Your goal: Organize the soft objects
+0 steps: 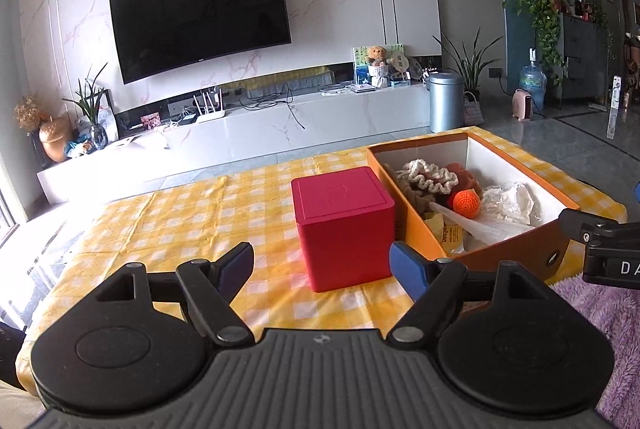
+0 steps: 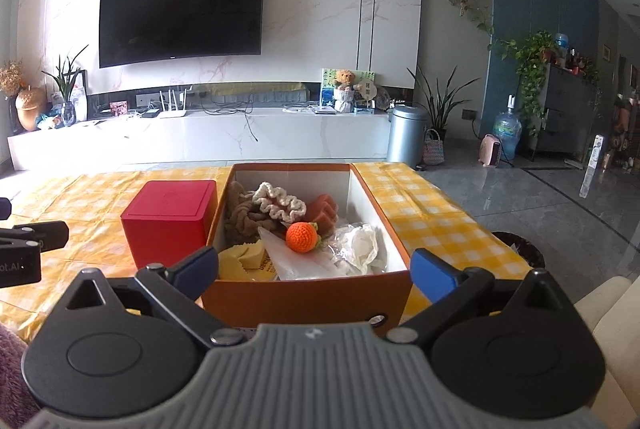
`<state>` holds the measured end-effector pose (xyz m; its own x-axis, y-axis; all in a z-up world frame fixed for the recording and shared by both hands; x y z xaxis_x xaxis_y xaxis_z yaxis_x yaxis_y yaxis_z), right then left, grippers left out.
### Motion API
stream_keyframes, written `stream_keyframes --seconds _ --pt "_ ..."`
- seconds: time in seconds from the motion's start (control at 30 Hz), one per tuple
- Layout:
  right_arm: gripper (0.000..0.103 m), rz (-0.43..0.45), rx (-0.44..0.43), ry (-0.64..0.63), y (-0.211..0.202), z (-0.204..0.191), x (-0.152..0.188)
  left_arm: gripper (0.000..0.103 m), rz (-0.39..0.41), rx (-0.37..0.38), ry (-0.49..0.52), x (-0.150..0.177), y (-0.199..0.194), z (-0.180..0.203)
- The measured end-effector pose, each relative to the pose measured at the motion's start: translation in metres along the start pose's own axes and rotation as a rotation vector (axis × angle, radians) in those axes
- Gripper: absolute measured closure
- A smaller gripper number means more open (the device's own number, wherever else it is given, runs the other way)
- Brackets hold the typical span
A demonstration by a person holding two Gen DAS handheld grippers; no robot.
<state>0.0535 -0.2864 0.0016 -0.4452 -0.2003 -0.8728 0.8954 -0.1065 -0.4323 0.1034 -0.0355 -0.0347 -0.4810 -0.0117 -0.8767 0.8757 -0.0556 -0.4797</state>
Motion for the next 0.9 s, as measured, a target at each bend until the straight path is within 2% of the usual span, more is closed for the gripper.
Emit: stream_keyframes --seconds 0.33,0.63,0.9 --pt "0.003 -0.034 -0.026 0.028 0.019 -0.001 0.022 0.011 -0.057 -0.007 -0.004 0.024 0.010 0.002" --pt "0.003 -0.040 -0.038 0.048 0.023 -0.001 0.027 0.011 -0.086 -0.008 0.002 0.029 0.014 0.001" --pt "0.003 -0.035 -0.032 0.036 0.022 -0.003 0.027 0.011 -0.082 -0.009 0.007 0.026 0.012 0.002"
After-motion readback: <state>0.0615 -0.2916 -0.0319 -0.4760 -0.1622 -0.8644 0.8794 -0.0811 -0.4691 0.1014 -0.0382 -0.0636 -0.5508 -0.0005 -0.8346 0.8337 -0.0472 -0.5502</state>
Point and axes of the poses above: each gripper's, at about its wrist camera, not at the fingertips, and y roughly the way its jaws point, z to its right, x to its underside, the point moved 9 cm from there along y, roughly the way its jaws point, and after that the axes turned 11 degrees about -y, right-handed, at the moved point
